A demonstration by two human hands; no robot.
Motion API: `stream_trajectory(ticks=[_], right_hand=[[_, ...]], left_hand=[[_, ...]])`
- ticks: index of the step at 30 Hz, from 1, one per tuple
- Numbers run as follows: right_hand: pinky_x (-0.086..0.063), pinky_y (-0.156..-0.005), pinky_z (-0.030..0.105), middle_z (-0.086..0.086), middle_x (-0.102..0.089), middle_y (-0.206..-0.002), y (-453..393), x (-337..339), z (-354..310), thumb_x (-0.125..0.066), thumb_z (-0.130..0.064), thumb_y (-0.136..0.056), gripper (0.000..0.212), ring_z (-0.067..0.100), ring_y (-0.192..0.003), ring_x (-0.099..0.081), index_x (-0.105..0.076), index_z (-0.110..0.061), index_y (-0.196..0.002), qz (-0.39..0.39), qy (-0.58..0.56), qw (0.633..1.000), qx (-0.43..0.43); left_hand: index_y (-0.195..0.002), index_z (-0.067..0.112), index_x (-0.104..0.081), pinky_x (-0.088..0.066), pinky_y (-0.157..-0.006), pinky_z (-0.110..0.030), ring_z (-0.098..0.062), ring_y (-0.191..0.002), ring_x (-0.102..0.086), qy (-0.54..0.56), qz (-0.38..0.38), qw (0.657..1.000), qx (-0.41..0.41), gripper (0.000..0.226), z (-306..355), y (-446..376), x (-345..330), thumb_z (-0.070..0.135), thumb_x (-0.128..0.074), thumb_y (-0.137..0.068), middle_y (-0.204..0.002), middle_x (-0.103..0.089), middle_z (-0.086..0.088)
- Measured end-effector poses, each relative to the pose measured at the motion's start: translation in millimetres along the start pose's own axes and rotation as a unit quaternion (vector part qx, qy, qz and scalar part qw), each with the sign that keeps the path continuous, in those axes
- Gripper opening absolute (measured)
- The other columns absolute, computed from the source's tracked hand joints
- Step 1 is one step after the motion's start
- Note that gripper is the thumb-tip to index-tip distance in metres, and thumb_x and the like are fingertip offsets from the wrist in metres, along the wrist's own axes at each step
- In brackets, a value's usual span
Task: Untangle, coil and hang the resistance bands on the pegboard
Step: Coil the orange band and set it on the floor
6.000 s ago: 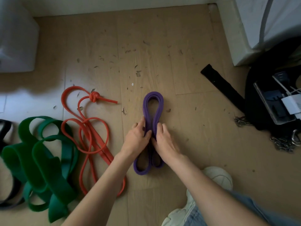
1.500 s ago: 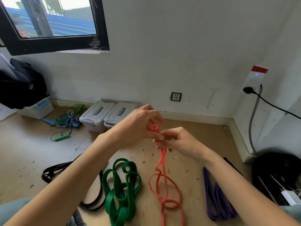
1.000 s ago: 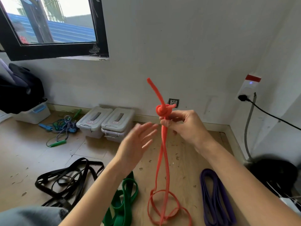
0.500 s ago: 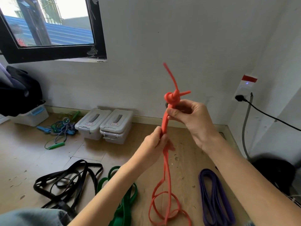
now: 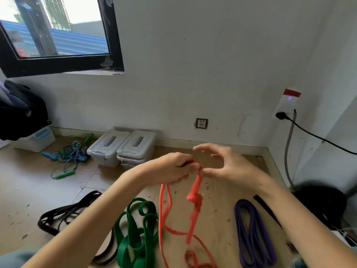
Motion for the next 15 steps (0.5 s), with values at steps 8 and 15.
stream_trajectory(ticks=[8, 15], right_hand=[[-0.045, -0.048, 0.018, -0.010, -0.051, -0.062, -16, 12, -26, -0.058, -0.019, -0.090, 0.007, 0.004, -0.054, -0.049, -0.063, -0.015, -0.092, 0.044, -0.103, 0.993, 0.036], [-0.040, -0.047, 0.017, -0.010, -0.045, -0.056, -17, 56, -29, -0.059, -0.021, -0.089, 0.006, 0.002, -0.051, -0.042, -0.061, -0.017, -0.085, 0.196, -0.166, 0.965, 0.048]], left_hand=[[-0.088, 0.011, -0.045, -0.047, -0.061, -0.014, -0.008, -0.067, -0.061, -0.057, 0.216, 0.970, -0.097, 0.008, -19, 20, -7, 0.015, -0.048, -0.095, -0.080, -0.063, -0.002], [-0.089, 0.006, -0.050, -0.056, -0.076, -0.034, -0.013, -0.079, -0.067, 0.097, 0.231, 0.968, -0.025, 0.009, -46, 25, -8, 0.004, -0.044, -0.095, -0.082, -0.065, 0.001]])
Point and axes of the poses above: each hand's wrist, its own y-axis away from the middle knuckle, its own x-axis out of the back of the hand, z = x × y, the point moved 7 cm from there along -y, towards the middle knuckle
